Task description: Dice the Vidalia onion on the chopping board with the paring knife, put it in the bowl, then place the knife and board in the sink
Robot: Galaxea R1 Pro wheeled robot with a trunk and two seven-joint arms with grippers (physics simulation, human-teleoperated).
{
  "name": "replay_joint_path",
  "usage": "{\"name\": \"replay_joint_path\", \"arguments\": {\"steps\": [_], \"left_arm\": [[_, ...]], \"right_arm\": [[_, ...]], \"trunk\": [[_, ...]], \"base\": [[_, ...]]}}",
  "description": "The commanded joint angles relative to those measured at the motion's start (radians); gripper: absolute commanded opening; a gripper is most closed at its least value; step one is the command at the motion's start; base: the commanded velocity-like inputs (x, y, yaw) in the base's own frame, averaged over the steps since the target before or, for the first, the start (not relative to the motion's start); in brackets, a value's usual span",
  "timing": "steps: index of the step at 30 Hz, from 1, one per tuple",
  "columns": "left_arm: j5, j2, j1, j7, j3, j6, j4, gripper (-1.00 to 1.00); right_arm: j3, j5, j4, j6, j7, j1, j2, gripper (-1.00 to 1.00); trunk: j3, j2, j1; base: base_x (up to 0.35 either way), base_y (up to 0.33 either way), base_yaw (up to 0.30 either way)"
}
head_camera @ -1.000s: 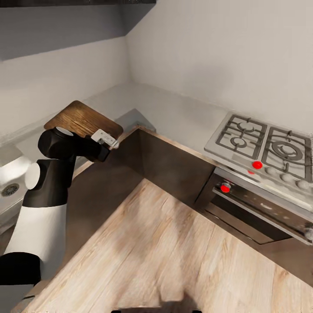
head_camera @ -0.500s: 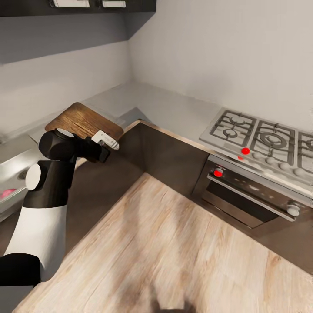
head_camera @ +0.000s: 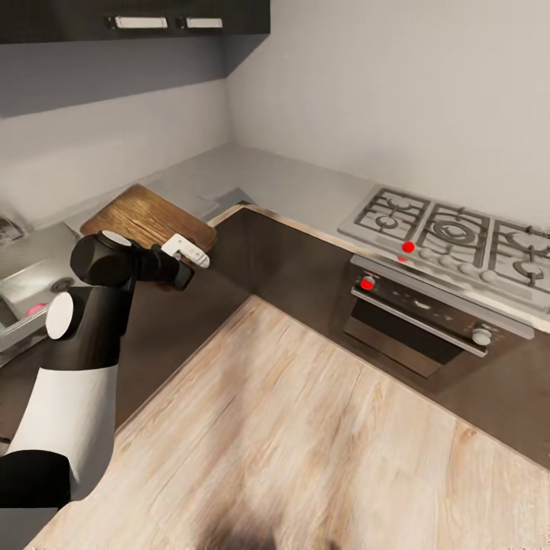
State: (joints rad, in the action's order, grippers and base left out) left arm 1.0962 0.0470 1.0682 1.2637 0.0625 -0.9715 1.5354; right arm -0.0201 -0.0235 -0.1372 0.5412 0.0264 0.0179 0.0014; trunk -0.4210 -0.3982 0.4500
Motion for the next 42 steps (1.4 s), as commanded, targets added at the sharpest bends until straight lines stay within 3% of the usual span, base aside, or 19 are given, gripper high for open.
{"name": "replay_joint_path", "arguments": {"steps": [1,12,25,27,29,31,37,42], "left_arm": [[0.008,0.001,0.001,0.01,0.002,-0.008,0.006,-1.0],[0.01,-0.002,0.0,0.006,0.003,-0.007,0.007,-1.0],[0.005,-0.036,-0.022,0.009,0.005,-0.009,-0.01,-1.0],[0.004,-0.053,-0.026,0.009,0.006,-0.012,-0.016,-1.0],[0.004,-0.095,-0.041,0.011,0.01,-0.016,-0.029,-1.0],[0.004,-0.117,-0.054,0.011,0.036,-0.016,-0.038,-1.0],[0.004,-0.122,-0.086,0.011,0.067,-0.016,-0.076,-1.0],[0.004,-0.122,-0.148,-0.019,0.069,-0.012,-0.176,-1.0]], "right_arm": [[-0.002,-0.003,0.001,0.003,0.003,0.0,0.0,1.0],[-0.001,-0.001,0.002,0.003,0.003,0.0,-0.001,1.0],[-0.001,-0.001,0.004,0.003,0.003,0.0,-0.001,1.0],[-0.001,-0.001,0.004,0.003,0.003,0.0,-0.001,1.0],[-0.001,-0.001,0.004,0.003,0.003,0.0,-0.001,1.0],[-0.001,-0.001,0.004,0.003,0.003,0.0,-0.001,1.0],[-0.001,-0.001,0.004,0.003,0.003,0.0,-0.001,1.0],[-0.002,-0.001,0.004,0.002,0.003,0.0,0.0,1.0]], "trunk": [[0.0,-0.002,0.0],[0.017,-0.002,0.0],[0.038,-0.002,0.0],[0.041,-0.002,0.0],[0.044,-0.002,0.0],[0.047,-0.002,0.0],[0.057,-0.002,0.0],[0.065,-0.002,0.0]], "base": [[-0.329,-0.102,0.0],[-0.329,-0.1,0.0],[-0.329,-0.096,0.0],[-0.329,-0.094,0.0],[-0.329,-0.094,0.0],[-0.329,-0.094,0.0],[-0.329,-0.094,0.0],[-0.329,-0.1,0.0]]}}
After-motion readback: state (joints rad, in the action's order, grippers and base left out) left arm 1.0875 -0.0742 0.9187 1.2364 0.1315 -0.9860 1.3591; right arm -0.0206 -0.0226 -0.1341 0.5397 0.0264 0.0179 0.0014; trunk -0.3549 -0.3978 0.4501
